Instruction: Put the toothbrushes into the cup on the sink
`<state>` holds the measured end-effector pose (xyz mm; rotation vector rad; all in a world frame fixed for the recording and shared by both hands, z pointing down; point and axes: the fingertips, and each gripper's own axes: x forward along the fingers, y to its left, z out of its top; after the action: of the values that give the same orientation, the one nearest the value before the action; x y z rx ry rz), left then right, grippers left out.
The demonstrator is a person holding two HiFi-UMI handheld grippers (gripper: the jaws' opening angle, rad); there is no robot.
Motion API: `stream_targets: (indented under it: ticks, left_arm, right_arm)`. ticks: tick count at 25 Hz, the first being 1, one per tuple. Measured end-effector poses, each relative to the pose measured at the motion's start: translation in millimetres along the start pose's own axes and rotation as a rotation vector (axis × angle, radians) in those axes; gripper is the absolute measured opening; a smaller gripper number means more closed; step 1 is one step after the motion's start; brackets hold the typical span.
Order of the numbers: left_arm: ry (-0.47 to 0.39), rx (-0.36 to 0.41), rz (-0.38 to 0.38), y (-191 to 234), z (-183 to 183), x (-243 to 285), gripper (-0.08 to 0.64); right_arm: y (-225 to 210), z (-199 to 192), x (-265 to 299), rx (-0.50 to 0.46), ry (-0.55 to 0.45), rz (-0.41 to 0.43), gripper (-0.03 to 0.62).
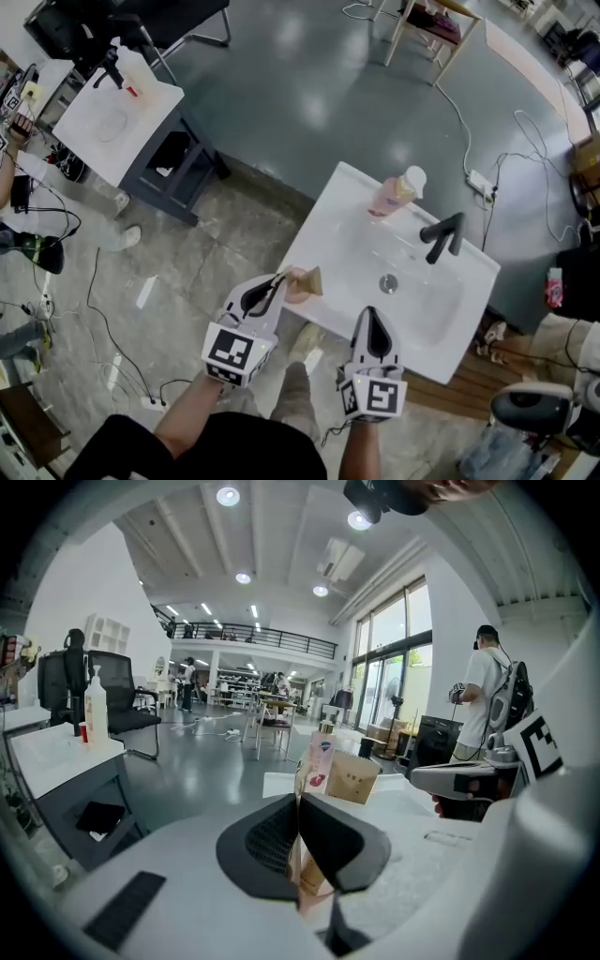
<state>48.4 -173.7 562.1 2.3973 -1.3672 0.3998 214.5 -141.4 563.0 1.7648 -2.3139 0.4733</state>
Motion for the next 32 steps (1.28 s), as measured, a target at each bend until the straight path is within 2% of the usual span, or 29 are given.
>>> stream_targets:
  ticks: [15, 20, 23, 25, 32]
  left_arm:
    - [-0.007, 0.001, 0.024, 5.3, -4.4, 0.2, 0.006]
    - [0.017, -0.02, 0.021, 2.0, -11.3, 0.8, 0.01]
    - [0.02, -0.019, -0.002, -0.8, -11.1, 2.6, 0.119]
    - [0.025, -0.025, -0.007, -1.6, -12.0, 2.3, 0.155]
    - [0.001, 0.012, 0.0, 1.3, -8.5, -0.6, 0.166]
  right_arm:
    - [5.4, -8.2, 5.1, 0.004, 0.016, 0.016, -0.002]
    - [5.6, -11.3, 4.1, 0.007, 0.009, 0.024, -0.002]
    - [6.1, -11.7, 4.4, 0.006, 0.01, 0.025, -0.002]
    - [7.0, -12.1, 4.5, 0.008, 0.009, 0.025, -0.002]
    - [9.9, -12.1, 6.0, 0.007, 0.003, 0.029, -0.002]
